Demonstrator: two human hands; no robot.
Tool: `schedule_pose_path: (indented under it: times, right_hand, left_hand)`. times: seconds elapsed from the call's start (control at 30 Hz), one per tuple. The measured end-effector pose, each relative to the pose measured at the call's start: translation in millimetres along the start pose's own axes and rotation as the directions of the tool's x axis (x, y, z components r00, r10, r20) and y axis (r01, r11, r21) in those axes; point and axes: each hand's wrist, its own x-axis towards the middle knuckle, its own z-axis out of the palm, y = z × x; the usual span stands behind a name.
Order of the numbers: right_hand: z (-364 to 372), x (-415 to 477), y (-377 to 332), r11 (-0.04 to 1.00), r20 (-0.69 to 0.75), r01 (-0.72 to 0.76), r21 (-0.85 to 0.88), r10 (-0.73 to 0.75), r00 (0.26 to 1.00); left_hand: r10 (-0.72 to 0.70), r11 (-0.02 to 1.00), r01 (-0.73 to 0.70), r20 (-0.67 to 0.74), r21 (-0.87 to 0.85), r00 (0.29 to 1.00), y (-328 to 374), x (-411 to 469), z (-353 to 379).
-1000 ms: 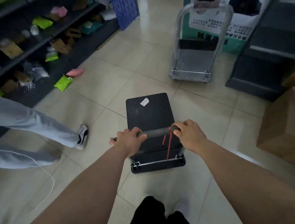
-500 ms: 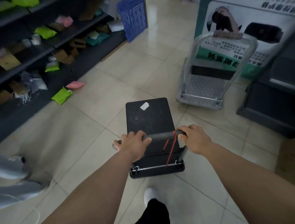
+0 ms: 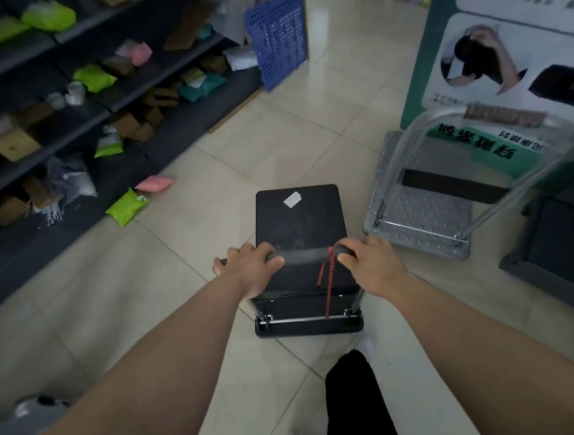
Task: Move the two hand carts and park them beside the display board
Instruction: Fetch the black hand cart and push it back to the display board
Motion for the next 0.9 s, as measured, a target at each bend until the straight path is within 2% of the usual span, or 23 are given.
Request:
schedule_pose_path:
  times: [0.43,0.9]
  right_hand:
    - [-76,191,26,0.998,0.051,0.033,-0.047,-0.031,0.998]
    - [-110,309,13,0.995,0.011,-0.101,0.011,0.101,0.995]
  left_hand:
    - [-0.032,0.999,0.031,-0.032,-0.034,0.999,55,165,-89]
    - [0.148,0.988,-0.148,0.001,0.049,0.989,64,310,-174]
